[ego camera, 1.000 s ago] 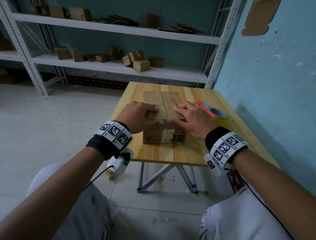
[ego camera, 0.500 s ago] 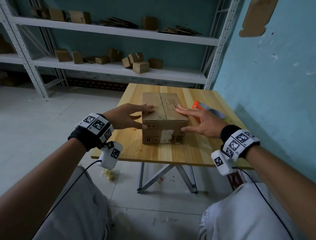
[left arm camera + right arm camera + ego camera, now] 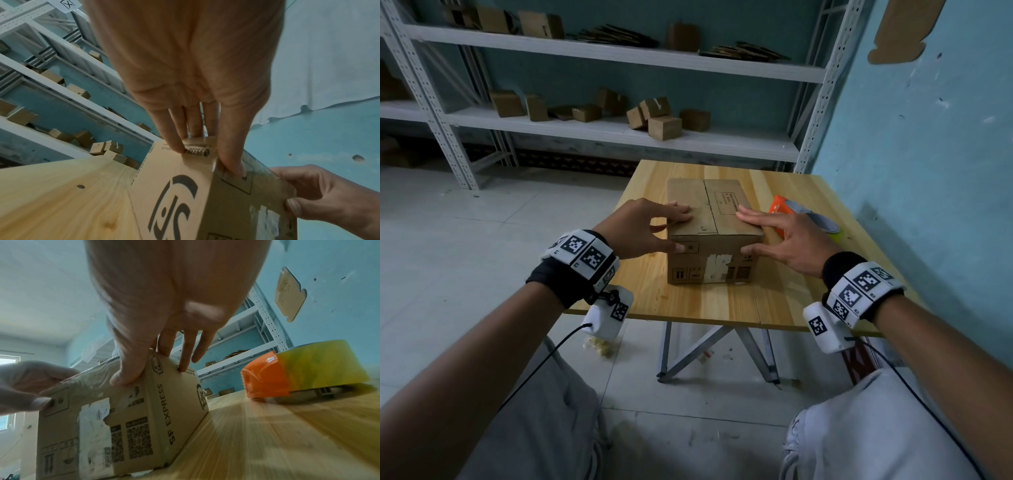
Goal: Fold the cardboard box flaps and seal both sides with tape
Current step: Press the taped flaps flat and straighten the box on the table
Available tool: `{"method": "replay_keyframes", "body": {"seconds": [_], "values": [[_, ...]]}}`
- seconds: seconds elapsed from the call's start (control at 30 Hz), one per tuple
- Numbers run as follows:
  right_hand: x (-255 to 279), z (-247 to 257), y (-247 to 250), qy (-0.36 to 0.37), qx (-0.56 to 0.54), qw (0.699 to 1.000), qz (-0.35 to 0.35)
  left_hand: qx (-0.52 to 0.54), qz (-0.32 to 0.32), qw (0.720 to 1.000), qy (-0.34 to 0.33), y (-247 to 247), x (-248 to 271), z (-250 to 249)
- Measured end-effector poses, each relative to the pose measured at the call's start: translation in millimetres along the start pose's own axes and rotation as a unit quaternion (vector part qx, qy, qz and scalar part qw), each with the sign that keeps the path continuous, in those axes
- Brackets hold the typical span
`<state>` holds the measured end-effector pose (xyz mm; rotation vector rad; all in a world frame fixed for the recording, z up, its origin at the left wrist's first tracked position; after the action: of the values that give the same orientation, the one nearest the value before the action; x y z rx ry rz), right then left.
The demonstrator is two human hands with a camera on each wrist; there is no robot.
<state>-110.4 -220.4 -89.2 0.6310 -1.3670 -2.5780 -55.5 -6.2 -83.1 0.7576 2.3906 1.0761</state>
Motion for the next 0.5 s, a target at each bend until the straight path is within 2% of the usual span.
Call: {"method": "replay_keyframes", "body": {"seconds": [0.5], "values": [[-5.2,1.0,-0.9,-0.009,-0.001,0.998,-0.057,-0.031,-0.068,0.997,0.009,4.2,-8.7,-4.4]]}}
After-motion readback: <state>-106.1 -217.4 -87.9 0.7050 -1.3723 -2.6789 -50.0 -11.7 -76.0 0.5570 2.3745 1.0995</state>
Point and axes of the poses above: each hand's wrist, its own x-axis away from the middle knuckle, its own y-axis out of the back of the hand, z = x × y, the point moved 8 cm from there along -x, towards the middle knuckle, and after that the axes turned 6 degrees about y, right-handed, at the moved point
